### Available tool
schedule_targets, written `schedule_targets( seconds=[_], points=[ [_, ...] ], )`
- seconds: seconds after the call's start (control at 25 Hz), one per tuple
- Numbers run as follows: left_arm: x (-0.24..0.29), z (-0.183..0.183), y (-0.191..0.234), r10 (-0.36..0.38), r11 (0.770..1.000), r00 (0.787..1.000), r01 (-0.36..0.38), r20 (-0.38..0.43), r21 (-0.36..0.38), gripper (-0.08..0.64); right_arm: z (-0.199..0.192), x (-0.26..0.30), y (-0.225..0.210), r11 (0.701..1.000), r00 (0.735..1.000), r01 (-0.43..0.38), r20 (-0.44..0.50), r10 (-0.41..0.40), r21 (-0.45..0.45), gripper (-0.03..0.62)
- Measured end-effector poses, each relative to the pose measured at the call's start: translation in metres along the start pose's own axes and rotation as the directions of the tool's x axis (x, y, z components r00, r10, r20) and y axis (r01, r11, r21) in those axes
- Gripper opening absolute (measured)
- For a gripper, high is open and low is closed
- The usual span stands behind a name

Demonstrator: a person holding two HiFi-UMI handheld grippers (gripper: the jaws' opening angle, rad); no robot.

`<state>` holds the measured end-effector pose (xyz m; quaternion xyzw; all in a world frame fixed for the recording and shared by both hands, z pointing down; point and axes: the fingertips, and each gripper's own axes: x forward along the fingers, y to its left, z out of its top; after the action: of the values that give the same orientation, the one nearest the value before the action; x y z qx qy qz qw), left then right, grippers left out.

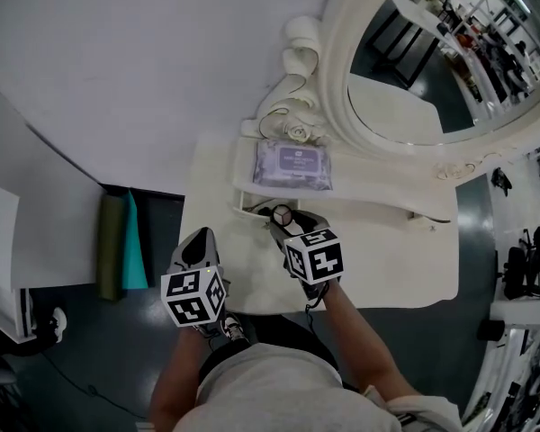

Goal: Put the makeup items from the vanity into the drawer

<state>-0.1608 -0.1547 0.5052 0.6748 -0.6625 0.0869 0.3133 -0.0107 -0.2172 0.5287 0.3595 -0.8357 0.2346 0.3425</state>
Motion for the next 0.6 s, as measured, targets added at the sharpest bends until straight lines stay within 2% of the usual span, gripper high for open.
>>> schedule_targets(
  seconds=[0.6],
  points=[
    [-0.002, -0.006, 0.012, 0.038, 0.999, 0.999, -0.038, -0.007, -0.029, 0.005, 0.003, 0.006, -0.003, 1.0, 1.0, 0.013, 0.019, -0.013, 0.002, 0.225]
  ],
)
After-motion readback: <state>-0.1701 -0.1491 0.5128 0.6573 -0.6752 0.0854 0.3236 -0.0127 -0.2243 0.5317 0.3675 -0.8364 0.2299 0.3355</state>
